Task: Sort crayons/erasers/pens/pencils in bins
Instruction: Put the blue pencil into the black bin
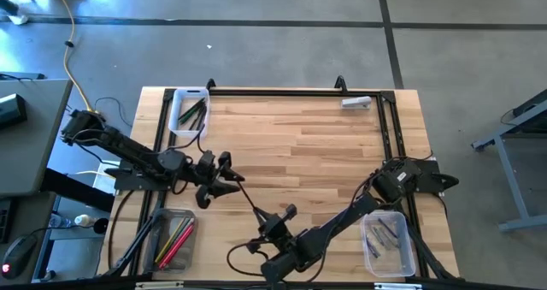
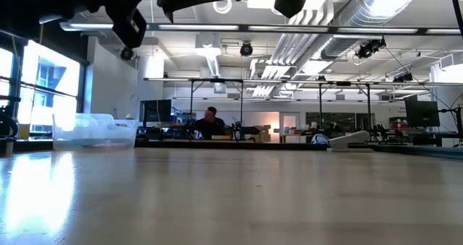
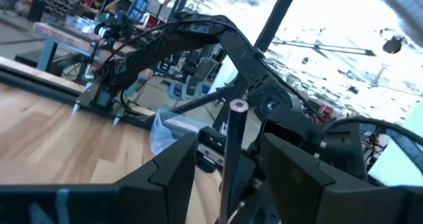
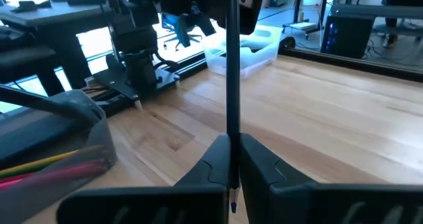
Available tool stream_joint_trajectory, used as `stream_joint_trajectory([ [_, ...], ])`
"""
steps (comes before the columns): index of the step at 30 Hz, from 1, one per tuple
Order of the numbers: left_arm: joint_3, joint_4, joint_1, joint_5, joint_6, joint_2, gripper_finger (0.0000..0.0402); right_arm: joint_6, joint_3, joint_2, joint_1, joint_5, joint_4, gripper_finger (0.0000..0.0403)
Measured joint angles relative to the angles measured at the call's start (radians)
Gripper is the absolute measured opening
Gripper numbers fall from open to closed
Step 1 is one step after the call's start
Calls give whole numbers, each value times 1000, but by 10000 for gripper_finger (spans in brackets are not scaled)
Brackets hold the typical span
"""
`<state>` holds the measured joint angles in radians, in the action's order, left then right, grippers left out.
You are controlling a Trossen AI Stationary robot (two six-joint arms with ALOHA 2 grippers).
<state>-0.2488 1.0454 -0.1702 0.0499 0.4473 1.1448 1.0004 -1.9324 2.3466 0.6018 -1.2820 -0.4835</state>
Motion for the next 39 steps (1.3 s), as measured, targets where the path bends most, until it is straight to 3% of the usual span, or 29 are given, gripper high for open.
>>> stream_joint_trajectory([
  [7, -21, 22, -9, 7, -52, 8, 143, -15, 0, 0, 0, -1, 10, 2],
  [17, -21, 79, -9, 10, -133, 8, 13, -26, 0, -2, 1, -1, 10, 2],
  [22, -21, 80, -9, 7, -149, 6, 12, -47, 0, -2, 1, -2, 10, 9],
  [26, -21, 76, -7, 13, -183, 4, 5, -67, 0, -2, -1, 25, 10, 50],
  [36, -21, -4, -5, 116, -227, 4, 2, -68, 0, -2, 12, 103, 7, 202],
  [39, -21, -14, 6, 123, -221, -2, 2, -82, 0, -18, 24, 134, -64, 232],
])
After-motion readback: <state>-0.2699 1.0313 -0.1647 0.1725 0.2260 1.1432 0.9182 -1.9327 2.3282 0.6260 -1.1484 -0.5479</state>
